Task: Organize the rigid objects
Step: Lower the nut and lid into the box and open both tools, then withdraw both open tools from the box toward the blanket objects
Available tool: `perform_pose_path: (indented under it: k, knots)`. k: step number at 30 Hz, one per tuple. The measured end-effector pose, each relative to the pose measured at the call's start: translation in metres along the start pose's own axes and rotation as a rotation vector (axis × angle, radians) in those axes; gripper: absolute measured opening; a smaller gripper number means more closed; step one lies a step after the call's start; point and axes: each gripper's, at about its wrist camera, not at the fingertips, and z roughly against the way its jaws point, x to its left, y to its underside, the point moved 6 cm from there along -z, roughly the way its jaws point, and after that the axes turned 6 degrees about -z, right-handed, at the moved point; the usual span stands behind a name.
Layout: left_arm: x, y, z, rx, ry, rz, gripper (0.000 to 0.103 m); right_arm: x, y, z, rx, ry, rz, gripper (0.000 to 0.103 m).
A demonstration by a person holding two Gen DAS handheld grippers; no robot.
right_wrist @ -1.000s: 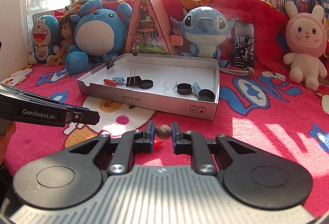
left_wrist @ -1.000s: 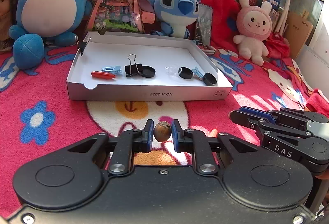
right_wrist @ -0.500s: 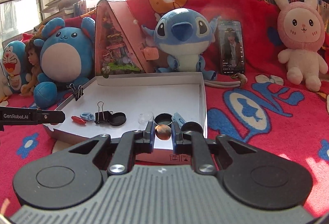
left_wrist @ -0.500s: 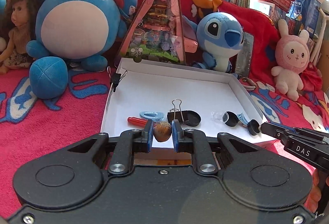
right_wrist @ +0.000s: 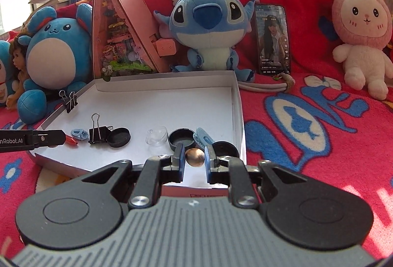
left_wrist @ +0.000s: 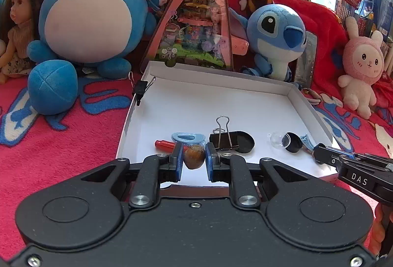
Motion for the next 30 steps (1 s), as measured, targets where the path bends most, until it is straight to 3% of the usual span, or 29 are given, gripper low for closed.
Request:
perform_pose_path:
  k: [13, 16, 18, 19, 21, 30]
  knots:
    - [0.0, 0.001, -0.012, 0.011, -0.021, 0.003, 0.018, -0.002, -0.003, -0.011, 0.014, 0.01, -0.004, 0.021]
    - [0.0, 0.001, -0.012, 0.006, -0.021, 0.004, 0.019, -0.002, -0.003, -0.011, 0.014, 0.008, -0.007, 0.027]
    - [0.0, 0.0, -0.009, -0.002, -0.022, 0.005, 0.028, -0.002, -0.004, -0.009, 0.005, 0.007, -0.009, 0.031]
    - [0.0, 0.0, -0.008, -0.006, -0.023, 0.007, 0.038, -0.002, -0.005, -0.008, 0.003, 0.006, -0.011, 0.042]
    - [0.001, -0.002, -0.004, -0.016, -0.03, 0.007, 0.046, -0.003, -0.005, -0.005, -0.005, -0.005, -0.014, 0.046]
    - [-0.001, -0.001, 0.017, -0.035, -0.006, -0.008, 0.063, -0.004, -0.005, 0.02, -0.038, -0.044, -0.017, 0.063]
